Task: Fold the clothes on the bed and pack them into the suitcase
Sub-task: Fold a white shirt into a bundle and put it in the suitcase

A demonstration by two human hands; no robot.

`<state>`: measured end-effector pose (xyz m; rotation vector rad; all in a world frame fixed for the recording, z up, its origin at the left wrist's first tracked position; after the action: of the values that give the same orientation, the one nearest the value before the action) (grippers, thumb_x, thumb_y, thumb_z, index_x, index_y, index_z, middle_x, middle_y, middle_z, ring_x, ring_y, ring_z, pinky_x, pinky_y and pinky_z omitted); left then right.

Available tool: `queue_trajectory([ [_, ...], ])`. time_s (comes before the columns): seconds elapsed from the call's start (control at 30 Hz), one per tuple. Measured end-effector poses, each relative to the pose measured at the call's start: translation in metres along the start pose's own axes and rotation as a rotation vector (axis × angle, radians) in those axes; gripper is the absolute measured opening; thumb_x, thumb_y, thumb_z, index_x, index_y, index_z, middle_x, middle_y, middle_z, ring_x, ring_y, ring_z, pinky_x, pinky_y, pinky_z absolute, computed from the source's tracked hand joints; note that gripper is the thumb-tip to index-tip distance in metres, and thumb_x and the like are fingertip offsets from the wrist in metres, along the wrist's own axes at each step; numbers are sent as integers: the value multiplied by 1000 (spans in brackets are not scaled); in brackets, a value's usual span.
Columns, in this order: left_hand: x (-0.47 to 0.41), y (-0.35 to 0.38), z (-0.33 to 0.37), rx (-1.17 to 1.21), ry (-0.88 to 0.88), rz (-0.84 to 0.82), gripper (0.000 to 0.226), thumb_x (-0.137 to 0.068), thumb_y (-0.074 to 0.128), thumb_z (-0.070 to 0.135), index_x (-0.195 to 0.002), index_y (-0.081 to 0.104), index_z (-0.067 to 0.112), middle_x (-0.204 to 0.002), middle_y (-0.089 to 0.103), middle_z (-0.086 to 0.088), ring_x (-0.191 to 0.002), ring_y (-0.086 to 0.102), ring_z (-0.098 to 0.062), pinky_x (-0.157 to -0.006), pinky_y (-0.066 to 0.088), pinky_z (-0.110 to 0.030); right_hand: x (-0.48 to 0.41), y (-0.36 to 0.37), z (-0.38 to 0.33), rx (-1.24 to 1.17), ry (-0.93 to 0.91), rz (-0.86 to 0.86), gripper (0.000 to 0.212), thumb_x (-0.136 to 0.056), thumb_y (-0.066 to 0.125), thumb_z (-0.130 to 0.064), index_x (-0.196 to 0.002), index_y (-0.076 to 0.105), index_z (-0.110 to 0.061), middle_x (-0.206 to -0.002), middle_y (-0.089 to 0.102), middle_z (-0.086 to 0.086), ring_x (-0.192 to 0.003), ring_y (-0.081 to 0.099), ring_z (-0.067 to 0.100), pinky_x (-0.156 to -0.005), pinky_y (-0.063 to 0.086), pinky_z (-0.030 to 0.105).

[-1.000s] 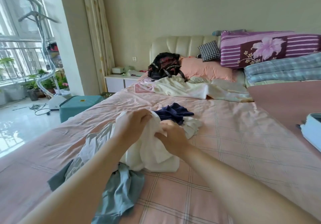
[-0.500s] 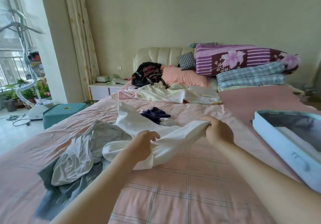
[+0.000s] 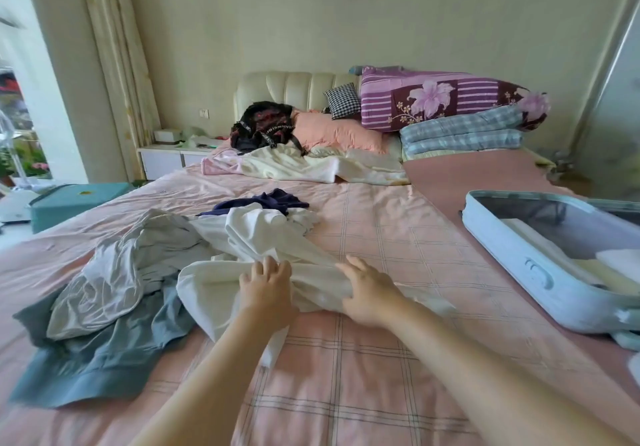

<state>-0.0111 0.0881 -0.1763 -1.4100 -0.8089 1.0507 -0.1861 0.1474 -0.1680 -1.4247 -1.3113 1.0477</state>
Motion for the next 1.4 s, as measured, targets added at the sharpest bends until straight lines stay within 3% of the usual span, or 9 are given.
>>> queue_trajectory([
  [0.17, -4, 17, -51, 239, -117, -129, 62, -84, 58, 6, -139, 32, 21, -129, 43, -14, -112, 52, -34, -91, 50, -37, -34, 32, -39, -12, -102, -63, 92, -94, 50, -13, -151, -5, -59, -168, -4, -4, -143, 36, 33, -94, 47, 37],
  [0.33, -4, -3, -62, 271, -6, -150, 33, -87, 54, 3, -107, 66, 26, -107, 65, 3, -101, 62, -20, -73, 45, -17, -41, 20, -50, 288, -274, 60, 44, -99, 46, -14, -132, 60, -41, -113, 55, 0, -105, 60, 28, -82, 47, 35],
  [0.43, 9, -17, -53, 301, 9, -335, 40, -86, 45, 5, -87, 71, 36, -90, 63, 12, -85, 58, -13, -60, 42, -15, -31, 1, -28, 450, -113, 96, 29, -94, 48, -14, -109, 71, -26, -107, 65, -2, -97, 65, 25, -79, 51, 31],
  [0.67, 49, -27, 1, 526, -11, -888, 21, -90, 64, 28, -108, 72, 22, -87, 71, 1, -79, 69, -20, -65, 54, -25, 11, -20, 5, 340, 221, -284, 24, -80, 43, -31, -83, 64, -21, -95, 70, -2, -86, 60, 20, -84, 38, 39],
  [0.8, 15, -37, -18, 455, 32, -298, 11, -91, 62, 27, -101, 65, 28, -110, 71, 0, -96, 67, -21, -84, 54, -32, 2, -39, -28, 169, 22, 120, 27, -90, 43, -46, -85, 61, -26, -112, 61, 4, -106, 56, 27, -91, 42, 39],
  [0.87, 7, -38, -43, 127, -10, -28, 33, -89, 61, 24, -119, 60, 37, -134, 53, 0, -121, 51, -24, -101, 45, -40, -5, -25, -52, 100, -117, 123, 40, -90, 50, -51, -125, 57, -32, -144, 44, 6, -128, 46, 27, -103, 40, 41],
  [1.0, 10, -11, -78, 147, -100, -174, 56, -90, 51, 4, -139, 52, 32, -138, 51, -5, -117, 55, -26, -95, 49, -34, -21, 29, -82, 221, -234, -113, 77, -96, 56, -30, -153, 11, -55, -167, 5, 4, -139, 39, 33, -105, 40, 40],
  [1.13, 15, -21, -95, 140, -85, -223, 54, -90, 38, -4, -124, 69, 24, -126, 62, 1, -106, 59, -22, -91, 50, -28, -37, 27, -78, 546, -239, 24, 51, -96, 46, -6, -135, 56, -38, -125, 56, 1, -112, 62, 31, -84, 48, 36],
  [1.4, 24, -15, -111, 189, -145, -461, 22, -88, 61, 25, -105, 76, 23, -107, 74, 2, -103, 68, -19, -92, 55, -33, -48, -18, -20, 857, 323, -45, 40, -94, 48, -31, -132, 58, -23, -135, 57, 3, -126, 46, 27, -97, 34, 41],
])
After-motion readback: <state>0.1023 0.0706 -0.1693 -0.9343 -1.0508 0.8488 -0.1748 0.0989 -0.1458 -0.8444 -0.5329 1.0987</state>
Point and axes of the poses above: each hand's wrist, its own x-axis away from the middle knuckle, its own y-axis out of the palm, z = x × y, the point moved 6 cm from there along -x, towards the middle knuckle
